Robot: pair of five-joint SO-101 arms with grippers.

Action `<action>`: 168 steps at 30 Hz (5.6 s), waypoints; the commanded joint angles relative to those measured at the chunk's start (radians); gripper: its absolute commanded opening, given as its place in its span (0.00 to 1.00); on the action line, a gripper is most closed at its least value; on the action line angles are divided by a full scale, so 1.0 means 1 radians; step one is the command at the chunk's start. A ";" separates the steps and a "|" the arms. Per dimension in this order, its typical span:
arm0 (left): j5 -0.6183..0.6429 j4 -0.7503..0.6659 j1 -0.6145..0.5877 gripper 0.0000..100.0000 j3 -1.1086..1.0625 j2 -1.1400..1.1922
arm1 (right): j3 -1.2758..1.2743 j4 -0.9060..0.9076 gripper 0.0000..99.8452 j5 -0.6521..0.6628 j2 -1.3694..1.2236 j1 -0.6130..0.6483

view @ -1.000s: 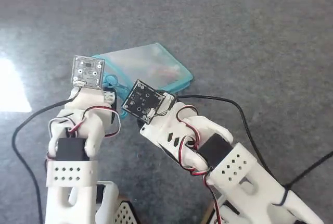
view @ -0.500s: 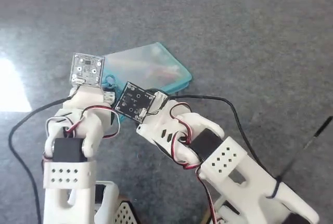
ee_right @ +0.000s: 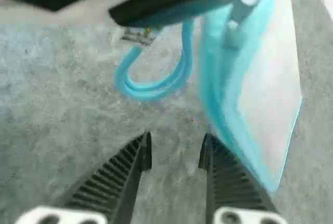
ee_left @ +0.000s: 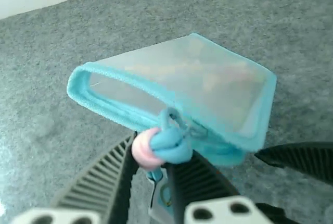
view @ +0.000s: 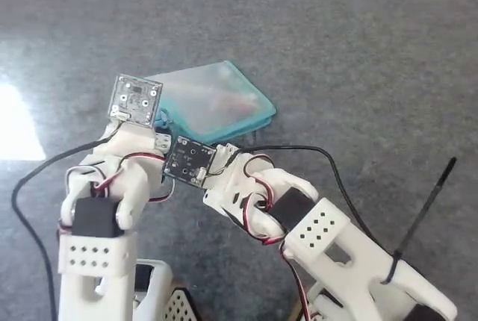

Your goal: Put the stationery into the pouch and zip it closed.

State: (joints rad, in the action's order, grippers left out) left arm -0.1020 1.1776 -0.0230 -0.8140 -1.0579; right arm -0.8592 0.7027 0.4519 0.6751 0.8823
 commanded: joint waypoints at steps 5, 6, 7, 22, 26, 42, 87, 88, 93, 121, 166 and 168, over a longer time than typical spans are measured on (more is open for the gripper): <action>-0.011 0.161 0.100 0.01 0.320 0.129 | 0.006 0.027 0.16 -0.066 0.254 -0.079; -0.011 0.172 0.112 0.01 0.343 0.166 | 0.006 0.036 0.16 -0.074 0.288 -0.084; -0.011 0.178 0.120 0.01 0.360 0.199 | 0.006 0.048 0.16 -0.075 0.317 -0.088; -0.020 0.178 0.124 0.01 0.369 0.269 | 0.006 0.059 0.16 -0.052 0.360 -0.008; -0.037 0.183 0.123 0.01 0.366 0.269 | 0.012 0.012 0.16 -0.046 0.268 -0.012; -0.040 0.178 0.095 0.01 0.369 0.275 | 0.034 -0.035 0.21 -0.041 0.197 -0.044; -0.091 0.212 0.049 0.01 0.361 0.276 | 0.204 -0.134 0.01 -0.046 -0.030 -0.077; -0.091 0.209 0.049 0.01 0.354 0.276 | 0.204 -0.133 0.01 -0.046 -0.025 -0.084; -0.091 0.153 0.041 0.01 0.305 0.276 | 0.247 -0.036 0.01 -0.048 -0.019 -0.104; -0.110 -0.046 0.011 0.01 0.081 0.278 | 0.037 0.285 0.01 -0.060 0.575 -0.070; 0.044 0.519 0.175 0.01 0.892 0.697 | -0.049 0.148 0.18 -0.109 0.519 -0.139; 0.075 0.523 0.186 0.01 0.929 0.746 | -0.044 0.143 0.18 -0.120 0.526 -0.143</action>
State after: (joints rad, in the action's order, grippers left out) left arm -0.0775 1.6886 0.1427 0.0222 -0.3537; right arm -0.9467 0.8746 0.3521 1.1753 0.7595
